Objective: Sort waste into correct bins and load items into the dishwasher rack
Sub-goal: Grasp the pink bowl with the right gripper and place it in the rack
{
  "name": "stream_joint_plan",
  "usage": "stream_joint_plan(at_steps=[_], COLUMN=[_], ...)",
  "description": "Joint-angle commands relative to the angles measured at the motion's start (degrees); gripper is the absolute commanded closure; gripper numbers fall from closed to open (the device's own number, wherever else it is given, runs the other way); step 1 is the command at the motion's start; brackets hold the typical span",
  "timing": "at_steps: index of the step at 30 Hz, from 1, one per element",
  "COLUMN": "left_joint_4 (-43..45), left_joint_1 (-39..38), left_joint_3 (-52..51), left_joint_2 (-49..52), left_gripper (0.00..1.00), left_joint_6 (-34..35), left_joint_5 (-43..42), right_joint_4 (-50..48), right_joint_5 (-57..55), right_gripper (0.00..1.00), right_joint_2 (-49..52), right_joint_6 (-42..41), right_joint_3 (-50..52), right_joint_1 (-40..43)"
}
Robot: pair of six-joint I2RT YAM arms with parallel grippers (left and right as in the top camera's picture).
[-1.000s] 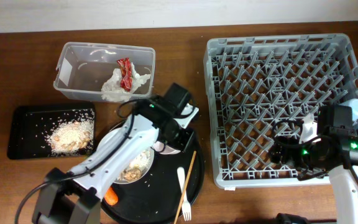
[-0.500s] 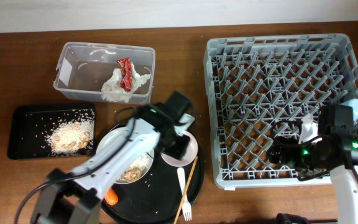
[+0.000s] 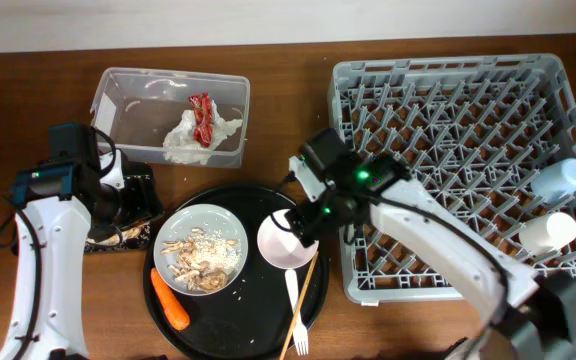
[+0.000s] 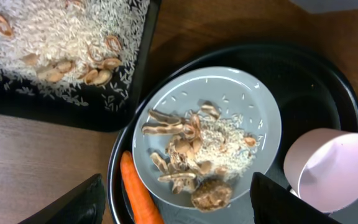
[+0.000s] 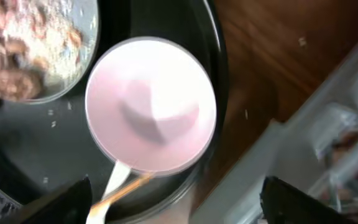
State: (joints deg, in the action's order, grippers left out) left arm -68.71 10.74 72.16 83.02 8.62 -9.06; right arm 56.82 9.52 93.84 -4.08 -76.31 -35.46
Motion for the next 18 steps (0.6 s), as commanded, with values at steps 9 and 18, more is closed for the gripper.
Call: stream_joint_plan(at_steps=[9, 18], left_joint_4=[0.50, 0.55], left_joint_1=[0.28, 0.28], left_joint_3=[-0.98, -0.98], left_joint_2=[-0.61, -0.61], left_gripper=[0.26, 0.26], left_joint_6=[-0.31, -0.31], left_joint_5=[-0.55, -0.52], right_joint_4=[-3.39, 13.64], right_joint_5=[-1.18, -22.27], right_gripper=[0.51, 0.96], right_joint_2=[18.25, 7.34], right_joint_6=[0.39, -2.12], right_joint_3=[-1.70, -24.68], right_joint_1=[-0.15, 0.96])
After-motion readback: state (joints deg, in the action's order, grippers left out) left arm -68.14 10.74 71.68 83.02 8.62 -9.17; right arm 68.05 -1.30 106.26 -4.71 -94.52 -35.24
